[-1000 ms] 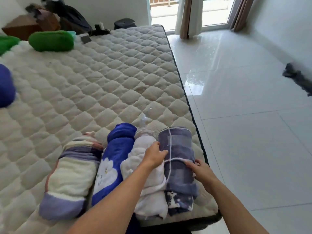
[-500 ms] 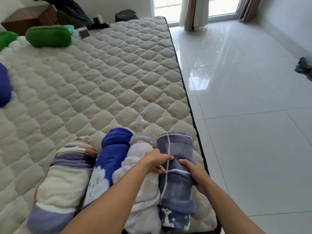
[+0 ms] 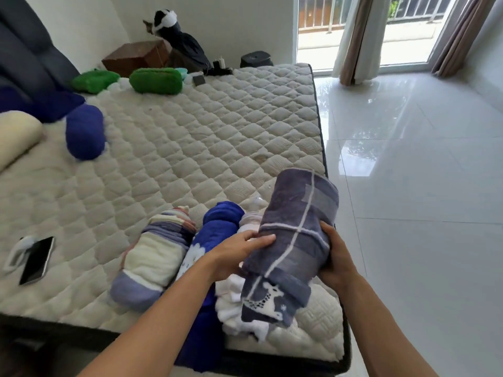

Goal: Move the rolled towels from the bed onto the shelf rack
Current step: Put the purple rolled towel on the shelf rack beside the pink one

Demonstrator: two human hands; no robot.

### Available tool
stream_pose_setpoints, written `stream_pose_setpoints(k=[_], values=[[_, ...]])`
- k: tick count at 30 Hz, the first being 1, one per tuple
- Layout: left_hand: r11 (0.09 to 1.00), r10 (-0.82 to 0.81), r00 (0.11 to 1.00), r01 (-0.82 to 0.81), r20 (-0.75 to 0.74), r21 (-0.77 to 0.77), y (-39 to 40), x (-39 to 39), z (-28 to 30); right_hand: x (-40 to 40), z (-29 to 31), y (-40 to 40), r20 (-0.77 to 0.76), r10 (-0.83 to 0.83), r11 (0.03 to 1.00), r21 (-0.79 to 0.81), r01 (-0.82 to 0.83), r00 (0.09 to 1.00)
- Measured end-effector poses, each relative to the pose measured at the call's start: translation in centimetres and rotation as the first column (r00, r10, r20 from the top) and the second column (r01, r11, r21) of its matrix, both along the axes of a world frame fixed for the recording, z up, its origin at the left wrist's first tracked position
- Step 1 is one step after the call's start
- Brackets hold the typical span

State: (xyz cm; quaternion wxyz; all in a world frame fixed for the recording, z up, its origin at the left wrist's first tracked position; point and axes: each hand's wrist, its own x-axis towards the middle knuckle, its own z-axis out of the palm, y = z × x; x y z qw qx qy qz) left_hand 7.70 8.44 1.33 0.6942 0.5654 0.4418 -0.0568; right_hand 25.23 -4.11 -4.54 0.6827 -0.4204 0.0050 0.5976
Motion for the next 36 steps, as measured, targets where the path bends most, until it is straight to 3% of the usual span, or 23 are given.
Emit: stream_pose_setpoints(k=[4, 8, 13, 18, 21, 24, 32, 36], values=[[0.988, 0.156, 0.973, -0.152, 0.168, -0.040, -2.5, -4.7, 2.9, -3.9, 3.7, 1.4, 0.054, 0.118, 0.984, 0.131, -0.124, 0.992], [0.935, 0.326, 0.910, -0.350, 0.256, 0.051, -6.2, -11.6, 5.9, -10.3, 6.3, 2.2, 0.146, 0.296, 0.939, 0.134, -0.315, 0.944], [0.770, 0.570, 0.770, -0.622, 0.286, 0.143, -13.8, -23.7, 7.9, -21.1, 10.1, 0.6, 0.354, 0.576, 0.753, 0.121, -0.647, 0.737], [0.446, 0.799, 0.446, -0.889, 0.403, 0.099, -26.4, -34.3, 8.1, -33.8, 12.1, -5.6, 0.505, 0.709, 0.528, 0.085, -0.845, 0.493], [0.253, 0.864, 0.268, -0.963, 0.427, 0.094, -34.4, -39.4, 7.3, -41.5, 12.0, -11.1, 0.507, 0.751, 0.440, 0.093, -0.893, 0.423], [0.067, 0.904, 0.093, -0.995, 0.417, 0.076, -42.1, -44.0, 7.3, -48.3, 11.8, -16.7, 0.524, 0.800, 0.280, 0.102, -0.955, 0.291], [-0.428, 0.811, -0.363, -0.903, 0.459, 0.042, -59.8, -53.9, 9.0, -65.1, 14.3, -29.3, 0.622, 0.774, -0.259, 0.135, -0.956, -0.122], [-0.661, 0.662, -0.572, -0.750, 0.484, 0.019, -67.8, -58.0, 9.4, -72.9, 15.8, -36.1, 0.708, 0.664, -0.499, 0.182, -0.847, -0.239]])
